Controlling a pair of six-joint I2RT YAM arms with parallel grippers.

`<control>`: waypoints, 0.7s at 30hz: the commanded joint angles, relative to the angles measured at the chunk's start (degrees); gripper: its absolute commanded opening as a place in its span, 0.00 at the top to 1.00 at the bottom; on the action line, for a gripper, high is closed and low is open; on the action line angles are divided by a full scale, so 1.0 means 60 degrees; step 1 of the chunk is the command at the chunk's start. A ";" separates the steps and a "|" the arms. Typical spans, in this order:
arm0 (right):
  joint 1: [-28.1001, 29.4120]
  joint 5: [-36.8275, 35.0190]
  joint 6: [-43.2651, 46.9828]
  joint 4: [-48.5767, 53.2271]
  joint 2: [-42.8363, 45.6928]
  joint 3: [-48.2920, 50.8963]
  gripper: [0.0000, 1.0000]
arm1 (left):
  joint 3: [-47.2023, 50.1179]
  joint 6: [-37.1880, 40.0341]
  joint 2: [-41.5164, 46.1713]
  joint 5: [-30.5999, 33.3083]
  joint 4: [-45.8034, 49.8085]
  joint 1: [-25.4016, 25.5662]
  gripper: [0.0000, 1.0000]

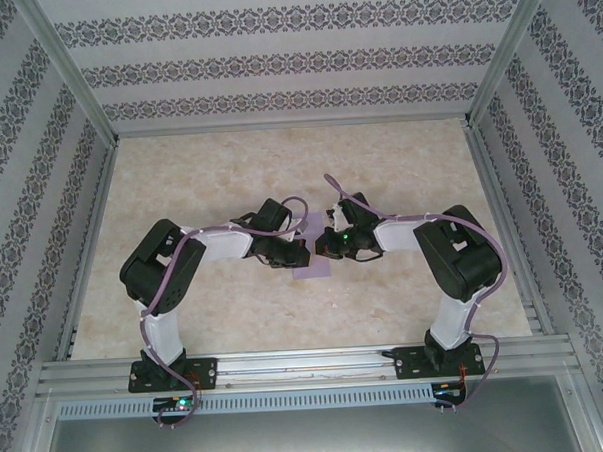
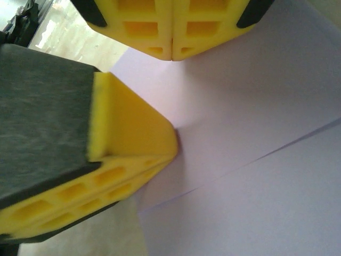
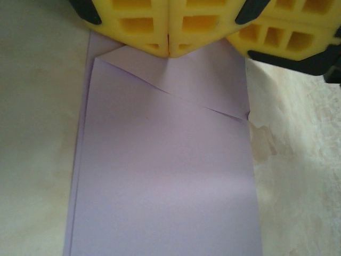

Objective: Fold a paper plane with a square sheet of paper (fold left side to right side)

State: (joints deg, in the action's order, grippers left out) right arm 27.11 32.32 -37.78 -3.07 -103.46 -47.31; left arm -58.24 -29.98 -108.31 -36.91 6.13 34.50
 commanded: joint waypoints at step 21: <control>-0.0240 -0.1504 0.0597 0.1928 -0.0760 -0.0128 1.00 | 0.1357 0.0324 0.0746 0.0004 0.0298 0.0095 0.97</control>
State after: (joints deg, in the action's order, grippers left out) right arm 26.72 31.77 -36.01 0.84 -104.12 -49.45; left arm -52.77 -29.15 -105.32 -36.86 3.66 34.50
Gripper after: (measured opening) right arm 0.042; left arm 0.044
